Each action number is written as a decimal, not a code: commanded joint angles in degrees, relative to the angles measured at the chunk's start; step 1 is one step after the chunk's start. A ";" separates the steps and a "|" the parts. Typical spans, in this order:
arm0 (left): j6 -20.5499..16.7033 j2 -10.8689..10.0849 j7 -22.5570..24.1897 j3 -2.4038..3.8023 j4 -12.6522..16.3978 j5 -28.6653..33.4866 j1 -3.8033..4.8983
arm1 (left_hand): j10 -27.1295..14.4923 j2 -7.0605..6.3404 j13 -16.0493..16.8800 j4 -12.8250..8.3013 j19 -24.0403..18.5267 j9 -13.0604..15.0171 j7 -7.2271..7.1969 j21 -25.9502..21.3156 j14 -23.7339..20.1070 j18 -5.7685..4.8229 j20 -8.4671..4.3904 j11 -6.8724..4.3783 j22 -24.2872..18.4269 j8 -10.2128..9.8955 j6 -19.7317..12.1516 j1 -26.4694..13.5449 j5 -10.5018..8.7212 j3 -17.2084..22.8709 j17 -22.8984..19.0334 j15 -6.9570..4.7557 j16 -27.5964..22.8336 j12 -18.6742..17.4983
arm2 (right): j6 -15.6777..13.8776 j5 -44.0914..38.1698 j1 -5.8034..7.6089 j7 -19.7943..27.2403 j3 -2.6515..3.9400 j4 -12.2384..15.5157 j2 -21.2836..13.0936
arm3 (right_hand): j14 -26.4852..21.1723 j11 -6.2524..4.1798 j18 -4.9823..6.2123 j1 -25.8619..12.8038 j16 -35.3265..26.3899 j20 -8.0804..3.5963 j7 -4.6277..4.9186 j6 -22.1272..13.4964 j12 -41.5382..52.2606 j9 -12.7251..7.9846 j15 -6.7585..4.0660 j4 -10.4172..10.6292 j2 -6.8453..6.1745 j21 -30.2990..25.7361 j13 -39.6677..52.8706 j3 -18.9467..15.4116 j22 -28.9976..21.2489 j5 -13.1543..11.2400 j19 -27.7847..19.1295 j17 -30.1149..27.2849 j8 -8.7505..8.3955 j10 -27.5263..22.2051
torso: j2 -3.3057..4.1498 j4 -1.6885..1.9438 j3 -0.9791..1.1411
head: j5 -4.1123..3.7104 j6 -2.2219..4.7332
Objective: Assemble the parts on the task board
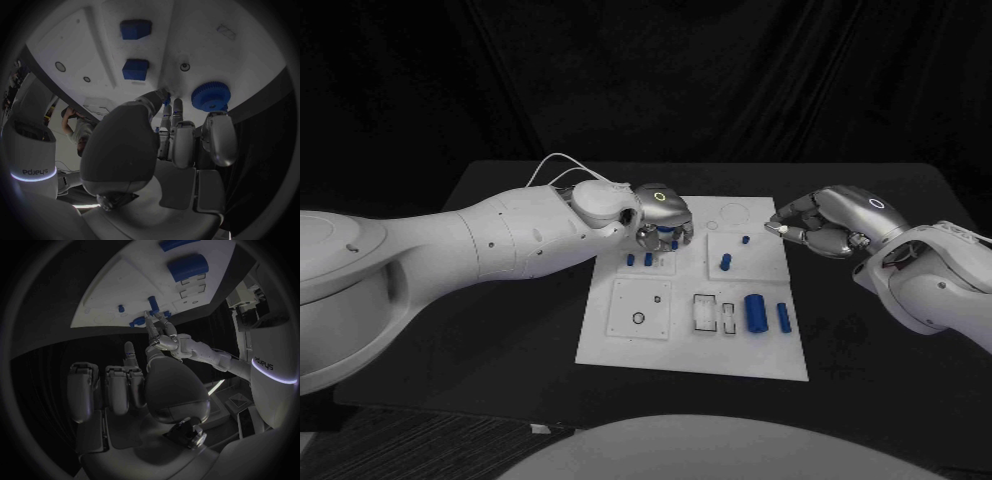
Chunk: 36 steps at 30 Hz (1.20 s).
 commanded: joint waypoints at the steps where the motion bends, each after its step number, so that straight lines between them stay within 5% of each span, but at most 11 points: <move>1: -0.20 0.16 1.11 0.05 0.25 -0.06 -0.12 | -0.84 0.03 -0.30 -0.16 -0.22 -0.14 -0.22 -0.33 0.60 -0.39 0.07 0.19 9.73 -0.27 -0.73 -0.61 -0.72 -0.17 -0.22 0.15 -0.39 -0.87 | 0.26 -0.12 -0.11 -0.49 0.04 0.09 -0.01 | 5.29 0.09 -0.14 0.01 -0.16 0.36 0.15 0.28 0.07 -0.10 0.36 0.12 0.05 -0.02 15.03 0.26 13.45 -0.01 3.87 11.49 -0.36 5.99 | -0.01 0.00 0.01 | 0.10 -0.01; 9: -0.16 0.26 1.34 0.05 0.22 -0.06 -0.13 | 0.21 0.68 -0.20 -0.35 -0.12 0.26 -0.05 -0.26 0.66 -0.41 0.05 -0.06 9.78 0.72 1.01 -0.33 -0.69 0.16 -0.20 0.03 -0.40 -0.83 | 0.26 -0.12 -0.11 -0.51 0.04 0.07 0.04 | 5.29 0.09 -0.14 0.02 -0.16 0.36 0.16 0.30 0.07 -0.09 0.36 0.13 0.06 -0.02 15.03 0.27 13.44 -0.04 3.87 11.49 -0.36 5.99 | 0.03 0.06 -0.01 | 0.21 -0.01; 15: 0.32 0.54 0.97 0.05 -0.07 -0.06 -0.23 | 0.99 1.23 0.07 -0.79 -0.16 0.94 2.20 -0.51 0.62 -0.36 -0.29 -0.77 9.76 2.16 3.10 -0.17 -0.08 0.26 -0.29 -0.43 -0.50 -0.87 | 0.33 -0.12 -0.11 -0.53 0.04 0.12 -0.03 | 5.29 0.09 -0.14 0.02 -0.16 0.36 0.16 0.30 0.07 -0.09 0.36 0.13 0.06 -0.02 15.03 0.27 13.44 -0.04 3.87 11.49 -0.36 5.99 | 0.04 0.03 -0.01 | 0.16 -0.01; 20: 0.55 0.68 0.50 0.05 -0.19 -0.06 -0.37 | 2.34 1.98 0.60 -2.10 -0.23 1.50 2.88 -0.74 0.58 -0.35 -0.48 -0.84 9.74 3.20 4.22 1.09 2.52 0.81 -0.37 -0.54 -0.57 -0.41 | 0.58 -0.12 -0.11 -0.57 0.04 0.15 -0.11 | 5.28 0.10 -0.14 0.02 -0.18 0.36 0.16 0.38 0.07 -0.08 0.37 0.14 0.07 -0.02 15.03 0.29 13.45 -0.12 3.87 11.45 -0.32 5.99 | 0.05 0.01 0.00 | 0.02 -0.01; 26: -0.13 0.73 0.42 0.06 -0.20 -0.06 -0.46 | 3.92 2.71 1.33 -2.91 -0.19 2.15 3.38 -0.66 0.61 -0.39 -0.45 -0.74 9.79 4.52 6.11 1.35 3.06 0.67 -0.27 -0.43 -0.52 0.54 | 0.56 -0.12 -0.11 -0.58 0.03 0.15 -0.10 | 5.28 0.09 -0.14 -0.03 -0.19 0.36 0.12 1.14 0.07 0.06 0.37 0.18 0.15 -0.04 15.03 0.33 13.44 -0.25 3.86 11.42 0.05 5.99 | 0.04 -0.02 0.00 | 0.31 -0.01; 36: -5.16 -1.21 0.05 0.07 1.47 -0.06 -0.49 | 5.88 3.58 2.19 -3.68 0.10 2.45 3.63 -0.10 0.85 -0.49 -0.40 -0.67 9.93 4.97 6.57 1.65 2.46 0.20 0.03 -0.37 -0.31 1.73 | 0.52 -0.12 -0.11 -0.59 0.03 0.20 -0.31 | 5.27 0.07 -0.12 -0.02 -0.19 0.36 0.11 0.99 0.07 0.02 0.37 0.16 0.08 -0.08 15.03 0.32 13.42 -0.29 3.84 11.41 -0.05 5.99 | 0.02 0.02 -0.01 | 0.07 -0.01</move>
